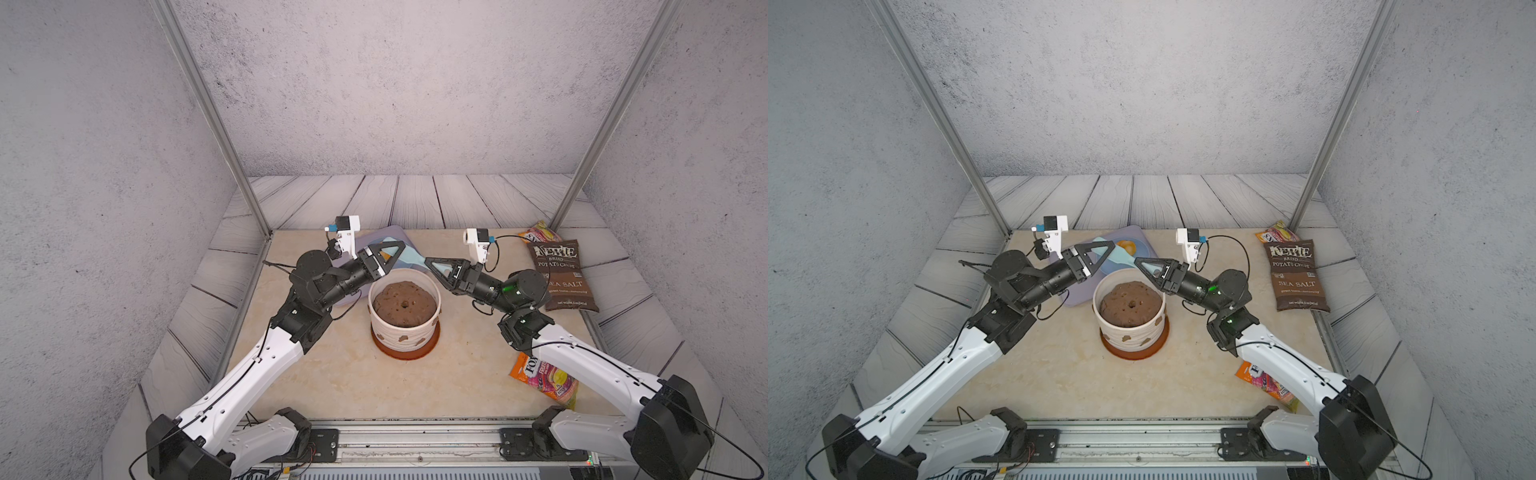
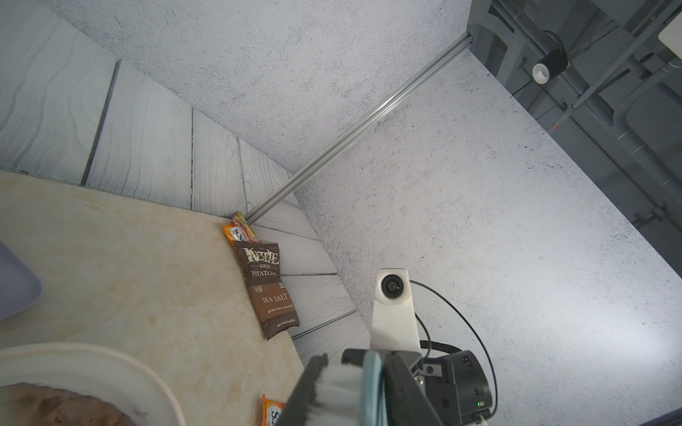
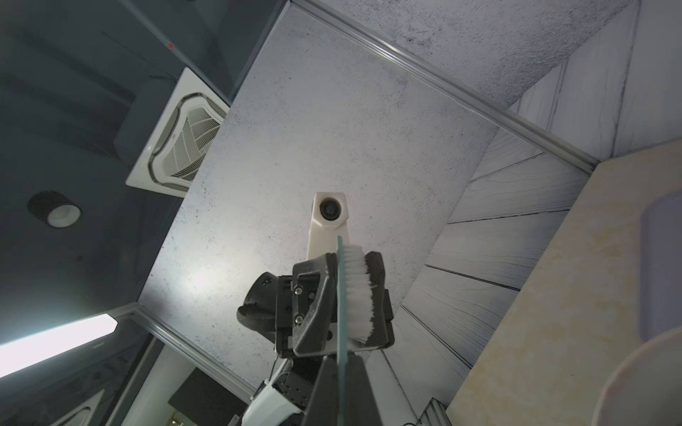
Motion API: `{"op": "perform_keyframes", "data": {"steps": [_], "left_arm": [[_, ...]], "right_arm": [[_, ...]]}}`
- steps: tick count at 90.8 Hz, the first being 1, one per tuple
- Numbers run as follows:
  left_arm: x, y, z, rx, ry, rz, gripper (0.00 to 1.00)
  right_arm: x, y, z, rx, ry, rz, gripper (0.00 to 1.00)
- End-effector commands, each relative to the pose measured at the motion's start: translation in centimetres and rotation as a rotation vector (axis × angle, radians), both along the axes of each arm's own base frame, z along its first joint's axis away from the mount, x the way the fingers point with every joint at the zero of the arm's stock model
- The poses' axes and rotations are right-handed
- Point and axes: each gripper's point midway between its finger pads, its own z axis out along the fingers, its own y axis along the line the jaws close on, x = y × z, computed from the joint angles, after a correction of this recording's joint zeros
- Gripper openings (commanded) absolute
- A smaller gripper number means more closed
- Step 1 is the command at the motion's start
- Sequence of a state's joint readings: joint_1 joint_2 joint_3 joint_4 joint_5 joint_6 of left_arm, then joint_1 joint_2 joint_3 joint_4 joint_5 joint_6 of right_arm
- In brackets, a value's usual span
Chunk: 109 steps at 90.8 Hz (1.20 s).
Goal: Scrub the dried mud off the ceramic pot
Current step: Pick up the brush from the center of the board, then brush off the soil from the pot.
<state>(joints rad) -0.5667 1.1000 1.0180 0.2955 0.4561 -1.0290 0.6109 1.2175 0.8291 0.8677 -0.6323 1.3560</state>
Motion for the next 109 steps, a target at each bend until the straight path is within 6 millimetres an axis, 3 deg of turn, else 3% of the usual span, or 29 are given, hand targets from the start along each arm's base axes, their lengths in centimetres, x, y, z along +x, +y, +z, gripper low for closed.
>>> {"op": "perform_keyframes", "data": {"steps": [1,7,17,31,45,56,92,109], "left_arm": [[0.2,0.4,-1.1,0.034,0.017,0.024,0.52],[0.3,0.7,-1.9,0.072,0.047,0.046,0.66],[0.6,2.2,-4.4,0.185,0.155,0.131,0.81],[0.1,5.2,-7.7,0.303,0.303,0.259,0.87],[-1.3,7.1,-10.9,0.387,0.479,0.321,0.87],[-2.5,7.9,-13.8,0.475,0.64,0.359,0.81],[-4.5,5.3,-19.3,0.663,1.037,0.415,0.72],[-4.4,4.1,-21.4,0.704,1.119,0.43,0.66]], "right_arm": [[-0.7,-0.3,1.1,0.0,-0.063,0.017,0.0],[-0.4,-0.7,0.6,-0.031,-0.069,-0.006,0.0],[0.1,-1.3,-0.7,-0.119,-0.096,-0.033,0.0],[0.3,-2.7,-3.9,-0.36,-0.155,-0.071,0.0],[-1.2,-3.9,-6.4,-0.603,-0.278,-0.049,0.0],[-2.9,-4.5,-7.1,-0.669,-0.352,-0.009,0.0],[-7.2,-5.4,-11.0,-0.838,-0.5,-0.001,0.0],[-8.7,-5.0,-13.2,-0.88,-0.527,-0.005,0.0]]}}
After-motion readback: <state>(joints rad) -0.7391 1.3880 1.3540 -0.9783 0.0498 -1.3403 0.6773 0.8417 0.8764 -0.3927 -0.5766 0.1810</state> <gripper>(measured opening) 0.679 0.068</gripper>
